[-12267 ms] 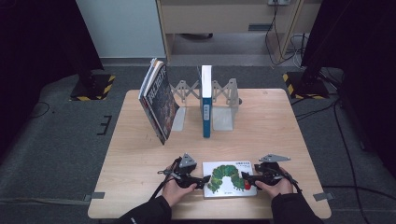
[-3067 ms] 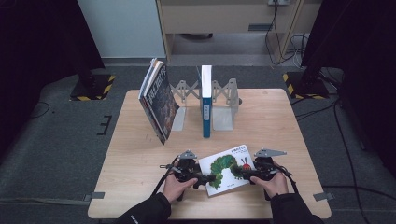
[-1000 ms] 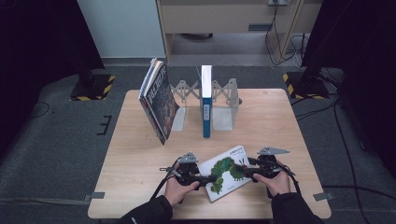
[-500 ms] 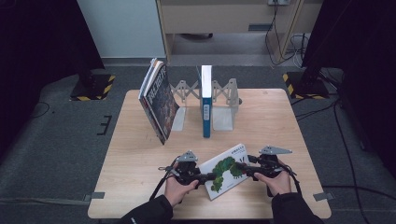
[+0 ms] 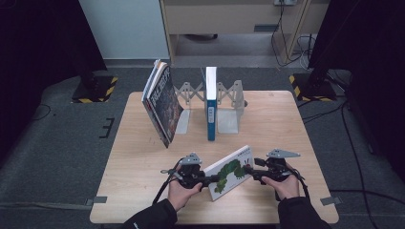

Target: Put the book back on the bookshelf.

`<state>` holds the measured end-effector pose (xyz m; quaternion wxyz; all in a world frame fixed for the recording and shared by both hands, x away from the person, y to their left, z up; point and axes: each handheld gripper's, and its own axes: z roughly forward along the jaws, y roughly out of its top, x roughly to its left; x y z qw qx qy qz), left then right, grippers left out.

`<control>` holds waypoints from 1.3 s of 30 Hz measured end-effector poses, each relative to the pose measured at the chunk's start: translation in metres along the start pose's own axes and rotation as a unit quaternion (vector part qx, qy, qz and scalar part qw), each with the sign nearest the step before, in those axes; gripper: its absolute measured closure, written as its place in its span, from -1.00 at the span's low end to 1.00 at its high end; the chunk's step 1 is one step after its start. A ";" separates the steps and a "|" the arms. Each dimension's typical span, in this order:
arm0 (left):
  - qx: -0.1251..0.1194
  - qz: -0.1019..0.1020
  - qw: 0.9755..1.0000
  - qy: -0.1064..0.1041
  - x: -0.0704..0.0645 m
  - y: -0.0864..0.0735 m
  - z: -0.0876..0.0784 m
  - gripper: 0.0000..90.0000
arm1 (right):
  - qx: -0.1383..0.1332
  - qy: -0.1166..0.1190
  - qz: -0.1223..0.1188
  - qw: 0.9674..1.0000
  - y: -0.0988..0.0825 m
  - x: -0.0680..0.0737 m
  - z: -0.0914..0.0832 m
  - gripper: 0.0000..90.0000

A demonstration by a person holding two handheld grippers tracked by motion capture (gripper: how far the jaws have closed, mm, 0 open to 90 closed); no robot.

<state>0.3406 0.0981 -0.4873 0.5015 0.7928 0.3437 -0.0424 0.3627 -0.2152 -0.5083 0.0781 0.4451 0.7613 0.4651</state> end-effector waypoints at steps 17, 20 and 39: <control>-0.039 -0.005 0.999 0.037 0.003 0.023 -0.029 0.66 | 0.022 -0.078 -0.017 0.997 -0.003 -0.019 -0.011 -0.32; -0.049 -0.006 0.998 0.043 0.003 0.028 -0.035 0.66 | 0.040 -0.106 -0.022 0.993 -0.005 -0.026 -0.012 -0.34; -0.112 -0.005 0.988 0.104 0.008 0.068 -0.044 0.66 | 0.098 -0.162 -0.026 0.982 -0.016 -0.046 -0.012 -0.63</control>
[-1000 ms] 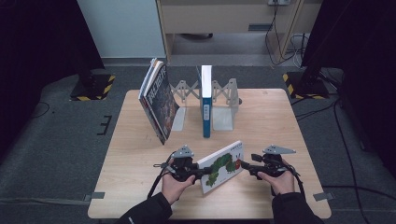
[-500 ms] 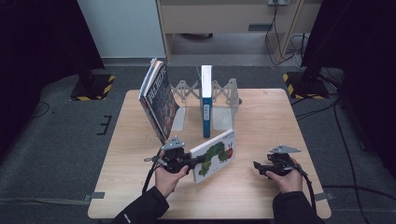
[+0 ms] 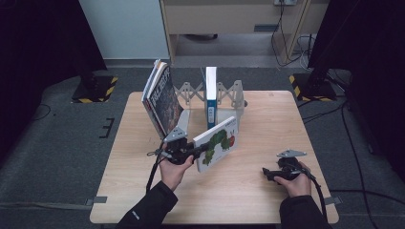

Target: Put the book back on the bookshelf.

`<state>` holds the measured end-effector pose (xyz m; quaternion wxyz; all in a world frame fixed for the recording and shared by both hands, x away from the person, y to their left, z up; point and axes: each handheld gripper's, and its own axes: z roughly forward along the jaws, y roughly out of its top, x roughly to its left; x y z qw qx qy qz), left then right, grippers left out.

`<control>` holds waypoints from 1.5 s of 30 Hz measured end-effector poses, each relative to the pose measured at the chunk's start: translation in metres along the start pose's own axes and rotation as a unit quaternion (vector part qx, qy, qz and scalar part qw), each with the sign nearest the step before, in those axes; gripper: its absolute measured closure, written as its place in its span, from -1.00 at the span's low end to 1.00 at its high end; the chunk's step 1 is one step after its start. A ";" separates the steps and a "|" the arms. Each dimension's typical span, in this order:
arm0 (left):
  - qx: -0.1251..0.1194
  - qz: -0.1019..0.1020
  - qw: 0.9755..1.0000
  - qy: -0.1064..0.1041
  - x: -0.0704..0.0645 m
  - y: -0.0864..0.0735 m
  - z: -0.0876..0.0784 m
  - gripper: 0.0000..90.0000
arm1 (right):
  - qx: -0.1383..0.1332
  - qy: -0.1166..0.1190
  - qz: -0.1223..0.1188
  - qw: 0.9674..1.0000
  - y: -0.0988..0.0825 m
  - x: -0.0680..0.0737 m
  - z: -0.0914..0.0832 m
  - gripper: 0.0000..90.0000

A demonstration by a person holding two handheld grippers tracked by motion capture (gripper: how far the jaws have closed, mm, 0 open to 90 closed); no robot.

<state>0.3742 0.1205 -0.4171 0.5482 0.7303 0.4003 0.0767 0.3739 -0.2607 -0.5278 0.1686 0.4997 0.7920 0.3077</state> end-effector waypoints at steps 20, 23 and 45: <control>-0.055 0.007 0.997 0.049 -0.007 0.029 0.020 0.65 | -0.039 -0.011 -0.012 0.999 -0.009 0.002 0.007 -0.90; -0.057 0.013 0.996 0.067 -0.009 0.032 0.025 0.65 | -0.039 -0.011 -0.014 0.999 -0.009 0.001 0.007 -0.91; -0.072 0.023 0.990 0.119 -0.012 0.030 0.067 0.65 | -0.036 -0.009 -0.015 0.999 -0.008 0.002 0.008 -0.93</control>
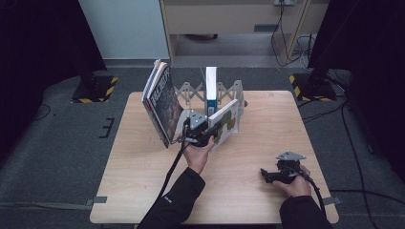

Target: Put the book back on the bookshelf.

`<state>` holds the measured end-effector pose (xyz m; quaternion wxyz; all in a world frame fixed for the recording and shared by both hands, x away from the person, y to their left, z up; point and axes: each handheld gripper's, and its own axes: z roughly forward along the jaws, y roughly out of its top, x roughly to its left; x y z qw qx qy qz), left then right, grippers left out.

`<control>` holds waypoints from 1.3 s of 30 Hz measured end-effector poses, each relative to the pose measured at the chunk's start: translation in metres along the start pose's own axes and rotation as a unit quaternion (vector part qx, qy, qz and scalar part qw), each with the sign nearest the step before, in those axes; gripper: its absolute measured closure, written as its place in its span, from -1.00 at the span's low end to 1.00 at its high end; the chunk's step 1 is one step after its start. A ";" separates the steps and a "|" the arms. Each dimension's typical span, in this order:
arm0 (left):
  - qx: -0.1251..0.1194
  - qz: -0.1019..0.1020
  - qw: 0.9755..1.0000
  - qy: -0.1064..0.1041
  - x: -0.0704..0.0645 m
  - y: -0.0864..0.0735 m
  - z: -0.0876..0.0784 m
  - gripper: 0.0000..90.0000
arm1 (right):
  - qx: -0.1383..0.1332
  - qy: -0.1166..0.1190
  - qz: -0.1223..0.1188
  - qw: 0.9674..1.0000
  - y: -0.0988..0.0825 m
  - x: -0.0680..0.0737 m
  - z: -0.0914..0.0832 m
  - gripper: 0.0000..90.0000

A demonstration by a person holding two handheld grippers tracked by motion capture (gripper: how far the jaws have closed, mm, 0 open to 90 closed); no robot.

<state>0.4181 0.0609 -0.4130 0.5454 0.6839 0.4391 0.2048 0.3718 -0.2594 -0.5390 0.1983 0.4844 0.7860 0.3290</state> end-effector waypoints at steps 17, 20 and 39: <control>0.001 -0.001 1.000 0.020 -0.008 -0.012 0.024 0.65 | 0.000 0.000 0.000 1.000 0.000 0.000 0.000 -0.93; 0.001 -0.001 1.000 0.026 -0.009 -0.014 0.028 0.65 | 0.000 0.000 0.000 1.000 0.000 0.000 0.000 -0.93; 0.001 -0.001 0.999 0.044 -0.008 -0.015 0.044 0.65 | 0.000 0.000 0.000 1.000 0.000 0.000 0.000 -0.93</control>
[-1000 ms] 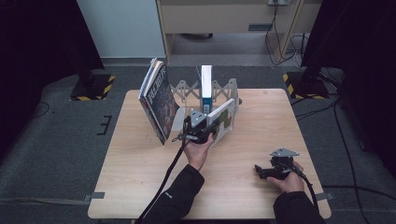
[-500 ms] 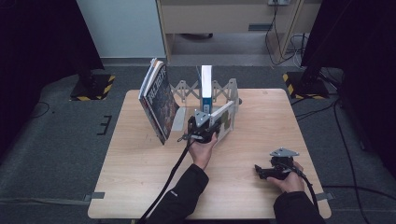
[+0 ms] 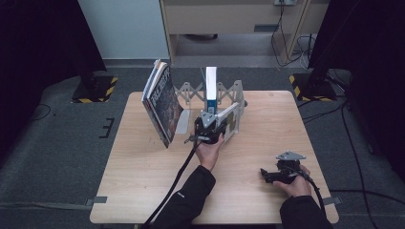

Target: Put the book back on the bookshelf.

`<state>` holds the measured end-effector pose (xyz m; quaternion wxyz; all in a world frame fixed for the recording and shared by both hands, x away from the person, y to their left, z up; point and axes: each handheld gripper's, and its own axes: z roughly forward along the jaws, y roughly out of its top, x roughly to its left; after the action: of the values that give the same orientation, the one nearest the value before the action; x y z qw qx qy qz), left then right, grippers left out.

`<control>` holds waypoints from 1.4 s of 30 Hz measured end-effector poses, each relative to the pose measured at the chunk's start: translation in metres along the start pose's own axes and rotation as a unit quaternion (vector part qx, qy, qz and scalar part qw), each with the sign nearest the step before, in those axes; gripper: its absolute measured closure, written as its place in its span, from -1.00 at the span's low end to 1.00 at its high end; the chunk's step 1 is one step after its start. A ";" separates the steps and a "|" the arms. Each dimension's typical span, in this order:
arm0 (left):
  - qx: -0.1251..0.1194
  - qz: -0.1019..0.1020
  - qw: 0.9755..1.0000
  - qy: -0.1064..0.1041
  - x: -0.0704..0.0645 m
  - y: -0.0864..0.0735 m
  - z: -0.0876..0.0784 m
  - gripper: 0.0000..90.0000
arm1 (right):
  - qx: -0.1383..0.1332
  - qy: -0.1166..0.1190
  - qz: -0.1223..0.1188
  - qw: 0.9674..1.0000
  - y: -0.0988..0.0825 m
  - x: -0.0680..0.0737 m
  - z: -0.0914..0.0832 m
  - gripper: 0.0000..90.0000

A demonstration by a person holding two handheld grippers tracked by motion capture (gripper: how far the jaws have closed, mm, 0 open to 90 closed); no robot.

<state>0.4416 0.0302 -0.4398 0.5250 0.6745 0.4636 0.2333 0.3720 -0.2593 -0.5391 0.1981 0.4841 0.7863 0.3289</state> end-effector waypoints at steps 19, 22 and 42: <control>0.016 0.007 1.000 -0.006 -0.002 -0.017 -0.001 0.63 | 0.000 0.000 0.000 1.000 0.000 0.000 0.000 -0.93; 0.022 0.012 1.000 -0.009 -0.002 -0.022 -0.004 0.63 | 0.000 0.000 0.000 1.000 0.000 0.000 0.000 -0.93; 0.049 0.018 0.999 -0.011 -0.001 -0.052 -0.009 0.61 | 0.000 -0.001 0.000 1.000 0.000 0.000 0.000 -0.93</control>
<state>0.4142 0.0350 -0.4848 0.4917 0.7104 0.4564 0.2127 0.3720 -0.2591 -0.5391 0.1983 0.4843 0.7863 0.3283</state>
